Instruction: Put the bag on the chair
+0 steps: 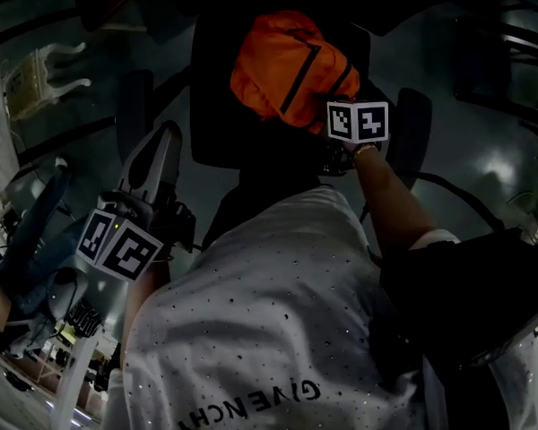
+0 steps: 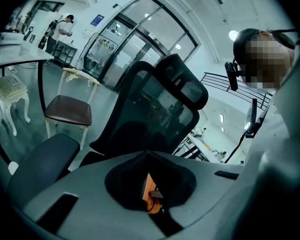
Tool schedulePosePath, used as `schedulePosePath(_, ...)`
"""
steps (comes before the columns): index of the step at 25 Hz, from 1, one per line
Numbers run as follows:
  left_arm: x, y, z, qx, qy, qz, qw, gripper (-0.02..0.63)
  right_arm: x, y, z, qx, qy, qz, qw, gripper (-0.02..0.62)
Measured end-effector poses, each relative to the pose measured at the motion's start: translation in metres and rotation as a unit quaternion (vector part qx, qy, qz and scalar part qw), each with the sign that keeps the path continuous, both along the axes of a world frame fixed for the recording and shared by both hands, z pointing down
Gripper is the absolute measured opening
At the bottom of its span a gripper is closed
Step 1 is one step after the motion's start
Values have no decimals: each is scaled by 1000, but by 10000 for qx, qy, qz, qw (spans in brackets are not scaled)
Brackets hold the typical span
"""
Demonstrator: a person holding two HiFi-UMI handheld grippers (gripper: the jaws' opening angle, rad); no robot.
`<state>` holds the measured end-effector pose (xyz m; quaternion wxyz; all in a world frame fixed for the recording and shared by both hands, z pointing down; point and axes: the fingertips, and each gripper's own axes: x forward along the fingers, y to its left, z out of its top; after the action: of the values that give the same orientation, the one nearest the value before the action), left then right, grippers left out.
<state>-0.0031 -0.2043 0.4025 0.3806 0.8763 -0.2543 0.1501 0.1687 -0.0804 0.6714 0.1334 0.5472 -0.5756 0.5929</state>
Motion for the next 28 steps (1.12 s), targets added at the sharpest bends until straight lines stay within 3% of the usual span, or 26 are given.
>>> schedulePosePath(5,12,43,-15,260,210,-8,9994,0,23,43,-3,0,197,236,9995,0)
schedulePosePath(11,1,8,-18,349,523,326,9975,0,6,15,15,-427,414,452,9972,-1)
schedulePosePath(16,-7,17,-37,687,775,550,9931,0,-6,16,5,-319,760,250,9963,0)
schedulePosePath(21,-43,65,-83,1343,989,580,9843,0,2,35,-23,-81,1394,636,9882,185)
schedulePosePath(25,-82,85,-109,1626,1039,422,9803,0,7,52,-47,-248,2033,1281,9704,192)
schedulePosePath(28,-101,101,-130,1995,1113,406,9727,0,8,60,-61,-270,2136,1623,9630,255)
